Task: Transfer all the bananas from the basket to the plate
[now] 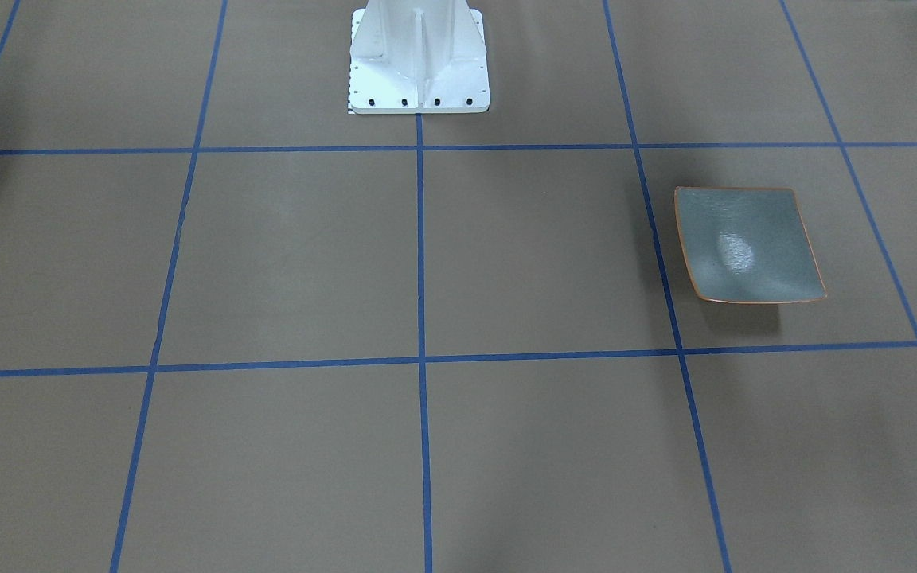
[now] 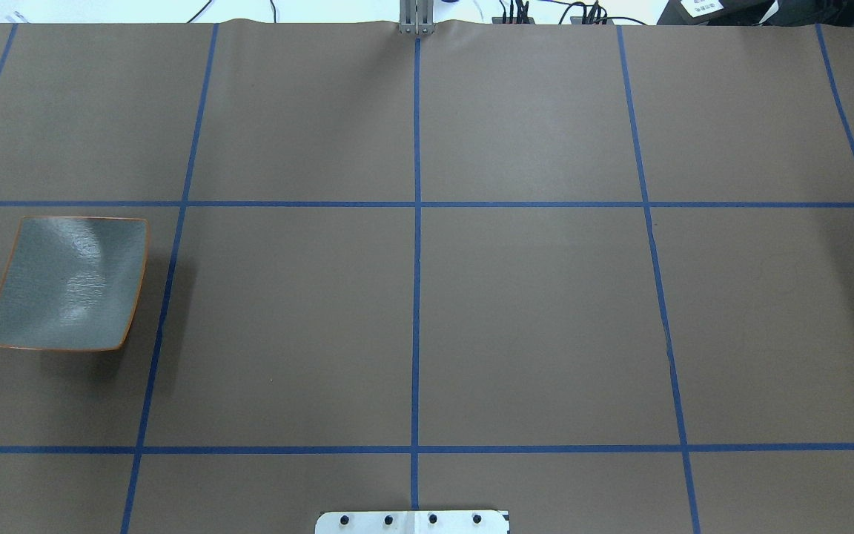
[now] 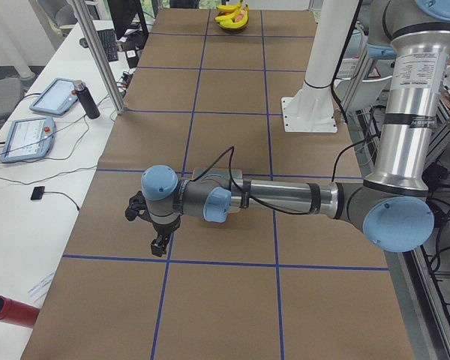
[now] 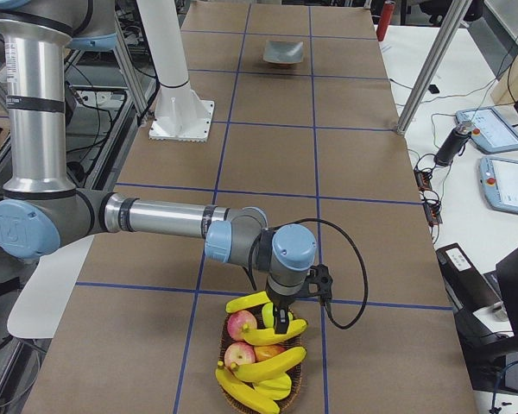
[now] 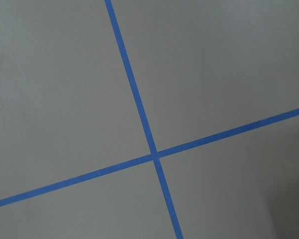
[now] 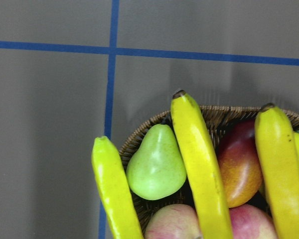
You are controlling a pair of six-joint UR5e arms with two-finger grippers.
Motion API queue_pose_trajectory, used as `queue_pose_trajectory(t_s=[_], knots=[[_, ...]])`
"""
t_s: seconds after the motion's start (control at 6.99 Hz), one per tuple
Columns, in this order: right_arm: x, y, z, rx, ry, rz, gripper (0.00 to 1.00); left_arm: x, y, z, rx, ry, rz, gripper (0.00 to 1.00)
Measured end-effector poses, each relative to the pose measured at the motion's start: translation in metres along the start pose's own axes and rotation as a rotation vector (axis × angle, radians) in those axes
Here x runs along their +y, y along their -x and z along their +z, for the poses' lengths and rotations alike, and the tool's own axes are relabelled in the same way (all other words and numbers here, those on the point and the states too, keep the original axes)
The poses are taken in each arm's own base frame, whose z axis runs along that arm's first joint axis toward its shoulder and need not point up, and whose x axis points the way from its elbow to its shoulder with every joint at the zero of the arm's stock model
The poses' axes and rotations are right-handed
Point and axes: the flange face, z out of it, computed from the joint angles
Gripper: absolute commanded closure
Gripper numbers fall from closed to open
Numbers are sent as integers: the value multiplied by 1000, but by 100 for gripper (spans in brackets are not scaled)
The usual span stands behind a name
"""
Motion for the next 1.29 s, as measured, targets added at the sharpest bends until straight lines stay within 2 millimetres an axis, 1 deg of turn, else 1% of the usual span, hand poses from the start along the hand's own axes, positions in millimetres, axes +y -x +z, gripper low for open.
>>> queue_pose_trajectory(t_s=[0.14,0.29,0.43,0.72,1.0,1.29], knots=[[-10,-12,1,41,-5,-20,0,0,-1,-1,0,-2,1,0],[-17,-22,5,76,-33,-41,0,-1,-1,-1,0,-3,2,0],[-19,-30,12,95,-62,-43,0,-1,-1,-1,0,-3,3,0],[-16,-39,25,103,-82,-28,0,-1,-2,-1,0,-3,3,0],[-17,-38,38,99,-65,-33,0,-1,-2,-1,2,-2,4,0],[-23,-35,46,99,-51,-42,0,-1,-2,0,2,0,3,0]])
